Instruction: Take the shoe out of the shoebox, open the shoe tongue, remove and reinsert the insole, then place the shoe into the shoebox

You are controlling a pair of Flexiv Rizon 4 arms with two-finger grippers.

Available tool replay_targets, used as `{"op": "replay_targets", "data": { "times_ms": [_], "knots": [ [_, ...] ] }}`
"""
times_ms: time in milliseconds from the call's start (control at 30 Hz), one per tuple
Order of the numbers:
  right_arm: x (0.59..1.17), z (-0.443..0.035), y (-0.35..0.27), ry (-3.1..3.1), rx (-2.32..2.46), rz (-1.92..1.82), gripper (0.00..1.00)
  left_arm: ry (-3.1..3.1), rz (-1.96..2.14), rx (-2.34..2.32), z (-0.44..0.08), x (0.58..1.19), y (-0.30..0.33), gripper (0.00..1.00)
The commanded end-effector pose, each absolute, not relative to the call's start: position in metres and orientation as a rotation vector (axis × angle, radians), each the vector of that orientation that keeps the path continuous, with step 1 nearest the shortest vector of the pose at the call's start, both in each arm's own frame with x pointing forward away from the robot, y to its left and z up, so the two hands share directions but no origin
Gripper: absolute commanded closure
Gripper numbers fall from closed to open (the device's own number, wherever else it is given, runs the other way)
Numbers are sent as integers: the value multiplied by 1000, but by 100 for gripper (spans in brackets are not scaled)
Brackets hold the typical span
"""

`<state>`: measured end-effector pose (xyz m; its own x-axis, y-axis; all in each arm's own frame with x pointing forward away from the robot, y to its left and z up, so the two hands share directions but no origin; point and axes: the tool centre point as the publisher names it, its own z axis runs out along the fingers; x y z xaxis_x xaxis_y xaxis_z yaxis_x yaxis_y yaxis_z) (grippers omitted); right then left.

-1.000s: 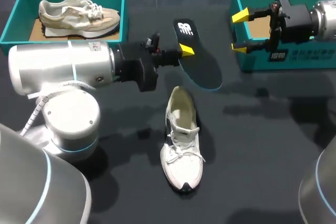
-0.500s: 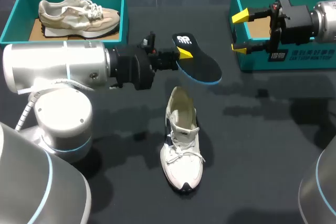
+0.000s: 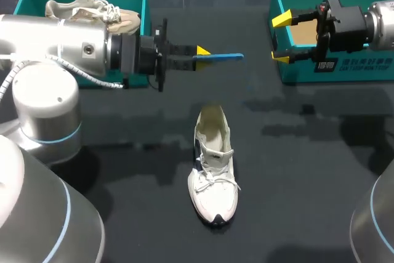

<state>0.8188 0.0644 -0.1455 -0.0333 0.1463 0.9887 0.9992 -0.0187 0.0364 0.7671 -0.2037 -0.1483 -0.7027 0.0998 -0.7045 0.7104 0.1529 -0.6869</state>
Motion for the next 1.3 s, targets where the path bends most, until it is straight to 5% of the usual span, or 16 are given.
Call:
{"op": "replay_targets", "data": {
  "times_ms": [33,233,667,1000,1300],
  "knots": [
    [818,-145,65,-1334,-1319,-1176,0,2235,-1881,415,-148,771,-208,100],
    [818,-145,65,-1334,-1319,-1176,0,2426,-1899,-45,-154,773,-212,100],
    [818,-145,65,-1334,-1319,-1176,0,2426,-1899,-45,-154,773,-212,100],
    [818,-145,65,-1334,-1319,-1176,0,2755,-2141,-762,-163,787,-204,100],
    [818,-145,65,-1334,-1319,-1176,0,2834,-2193,-796,-161,791,-200,100]
  ]
}}
